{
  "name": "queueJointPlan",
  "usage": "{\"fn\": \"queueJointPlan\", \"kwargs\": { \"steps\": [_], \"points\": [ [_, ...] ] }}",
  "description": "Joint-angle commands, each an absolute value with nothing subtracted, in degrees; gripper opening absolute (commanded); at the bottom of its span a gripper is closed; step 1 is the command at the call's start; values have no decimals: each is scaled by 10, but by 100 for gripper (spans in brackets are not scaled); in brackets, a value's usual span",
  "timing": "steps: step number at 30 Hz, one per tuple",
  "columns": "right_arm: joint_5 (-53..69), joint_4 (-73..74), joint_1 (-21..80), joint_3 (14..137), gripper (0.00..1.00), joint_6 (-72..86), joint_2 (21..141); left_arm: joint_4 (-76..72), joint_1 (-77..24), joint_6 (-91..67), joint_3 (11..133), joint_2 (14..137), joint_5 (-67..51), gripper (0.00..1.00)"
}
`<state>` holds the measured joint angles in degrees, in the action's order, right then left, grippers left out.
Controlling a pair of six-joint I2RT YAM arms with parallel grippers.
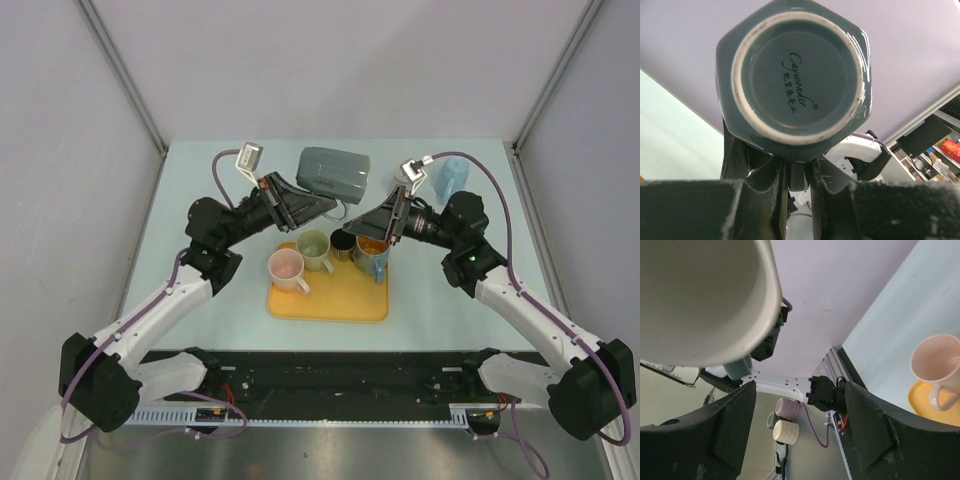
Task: Turn the mug right side up
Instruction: Turn over the cup at the center of the board.
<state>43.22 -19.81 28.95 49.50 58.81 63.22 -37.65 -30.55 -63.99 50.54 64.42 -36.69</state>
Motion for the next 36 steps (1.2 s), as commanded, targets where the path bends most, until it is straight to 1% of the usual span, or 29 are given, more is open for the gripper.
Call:
{"fn": "queueJointPlan", "kwargs": {
  "steps": [1, 10, 13, 16, 19, 23, 26, 28, 33, 36],
  "points": [
    [441, -274, 302, 505, 76, 620, 623, -444, -326, -633, 498, 621, -356, 0],
    [421, -270, 330, 532, 73, 598, 614, -424, -340, -609, 485, 612, -342, 0],
    [401, -234, 337, 550, 72, 570, 617, -419, -348, -605, 485, 613, -342, 0],
    [388, -234, 337, 558, 70, 564, 626, -412, -360, -595, 487, 613, -338, 0],
    [383, -239, 340, 562, 64, 567, 635, -409, -369, -591, 487, 615, -335, 0],
    [380, -250, 345, 563, 51, 573, 647, -406, -377, -588, 488, 617, -336, 0],
    [383, -266, 345, 564, 44, 584, 651, -405, -382, -588, 489, 620, -337, 0],
    [385, -279, 346, 565, 41, 589, 658, -405, -388, -587, 490, 623, -339, 0],
    [405, -303, 352, 573, 37, 605, 675, -404, -396, -587, 490, 627, -339, 0],
    [410, -301, 354, 574, 32, 602, 678, -404, -398, -586, 491, 628, -342, 0]
  ]
}}
